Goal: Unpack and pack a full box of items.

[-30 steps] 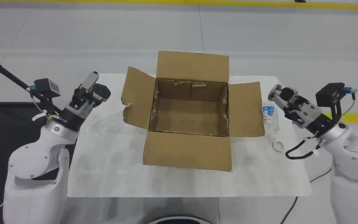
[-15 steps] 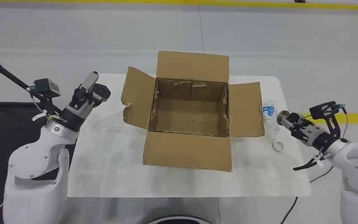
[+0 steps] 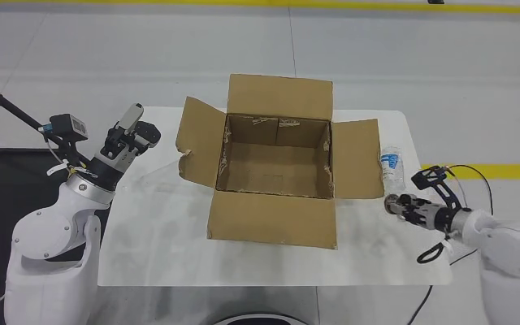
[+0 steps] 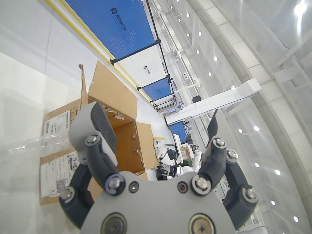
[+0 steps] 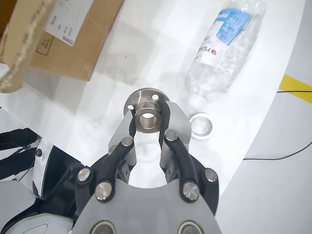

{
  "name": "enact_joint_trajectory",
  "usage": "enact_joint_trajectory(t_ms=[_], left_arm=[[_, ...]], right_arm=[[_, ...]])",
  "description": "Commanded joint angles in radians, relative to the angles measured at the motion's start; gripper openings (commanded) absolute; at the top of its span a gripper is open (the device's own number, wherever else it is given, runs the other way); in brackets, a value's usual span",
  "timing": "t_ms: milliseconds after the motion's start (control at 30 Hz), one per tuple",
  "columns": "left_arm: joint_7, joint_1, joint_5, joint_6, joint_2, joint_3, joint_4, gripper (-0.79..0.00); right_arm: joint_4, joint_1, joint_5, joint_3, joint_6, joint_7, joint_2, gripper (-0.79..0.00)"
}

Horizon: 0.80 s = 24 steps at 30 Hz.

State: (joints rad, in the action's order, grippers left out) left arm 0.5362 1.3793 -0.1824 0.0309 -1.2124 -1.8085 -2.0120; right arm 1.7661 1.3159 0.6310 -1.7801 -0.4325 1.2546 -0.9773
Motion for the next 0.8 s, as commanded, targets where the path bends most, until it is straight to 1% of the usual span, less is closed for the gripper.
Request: enact_joint_trajectory(t_ms=[0, 267, 567, 767], left_arm=[[0.000, 0.000, 0.000, 0.000, 0.000, 0.000, 0.000, 0.000], [0.000, 0.000, 0.000, 0.000, 0.000, 0.000, 0.000, 0.000], [0.000, 0.000, 0.000, 0.000, 0.000, 0.000, 0.000, 0.000], [0.000, 0.000, 0.000, 0.000, 0.000, 0.000, 0.000, 0.000]], right_arm=[[-0.018, -0.014, 0.001, 0.020, -0.003, 0.015, 0.003, -0.785], [-0.091, -0.056, 0.001, 0.100, -0.011, 0.058, 0.012, -0.785], [-0.181, -0.121, 0.049, 0.193, 0.028, 0.043, 0.016, -0.785], [-0.211, -0.148, 0.067, 0.230, 0.044, 0.033, 0.019, -0.785]])
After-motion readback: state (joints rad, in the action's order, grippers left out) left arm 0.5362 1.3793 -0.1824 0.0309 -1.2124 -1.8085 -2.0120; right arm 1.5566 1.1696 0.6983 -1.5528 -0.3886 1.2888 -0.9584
